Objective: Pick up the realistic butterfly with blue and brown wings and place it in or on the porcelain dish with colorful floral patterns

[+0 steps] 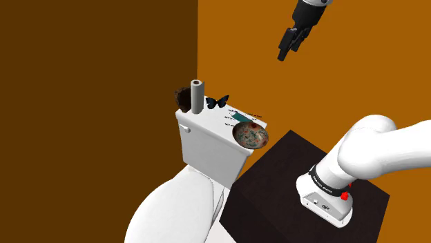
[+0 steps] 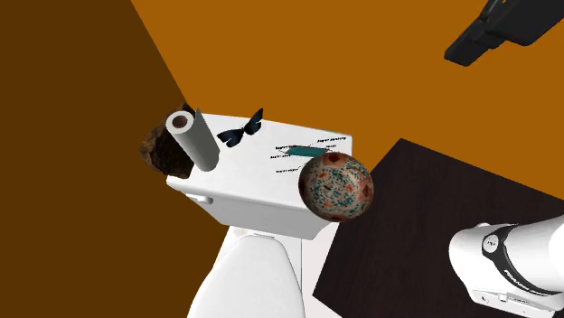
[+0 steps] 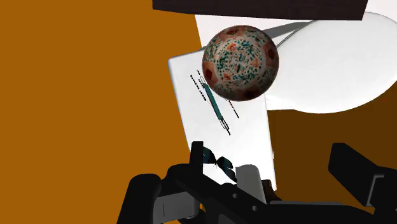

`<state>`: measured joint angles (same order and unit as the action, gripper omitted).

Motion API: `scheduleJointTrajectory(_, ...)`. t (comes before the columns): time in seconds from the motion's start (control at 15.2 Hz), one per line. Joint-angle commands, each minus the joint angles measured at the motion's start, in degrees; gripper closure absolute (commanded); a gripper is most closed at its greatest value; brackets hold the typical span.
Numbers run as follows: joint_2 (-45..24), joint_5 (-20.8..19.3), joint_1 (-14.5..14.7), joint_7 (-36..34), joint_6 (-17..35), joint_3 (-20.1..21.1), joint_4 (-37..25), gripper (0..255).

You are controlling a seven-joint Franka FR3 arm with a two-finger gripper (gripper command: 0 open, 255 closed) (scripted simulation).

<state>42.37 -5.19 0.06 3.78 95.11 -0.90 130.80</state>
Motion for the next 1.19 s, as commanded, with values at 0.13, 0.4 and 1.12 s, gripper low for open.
scheduleJointTrajectory(0.13, -2.42, -0.6, 0.51, 3.22, 3.38, -1.69, 1.17, 0)
scheduleJointTrajectory(0.4, -8.22, -1.43, 1.54, 9.67, 10.02, -4.92, 2.48, 0)
scheduleJointTrajectory(1.12, -29.3, 0.42, 4.73, 28.17, 26.01, -12.01, -0.76, 0)
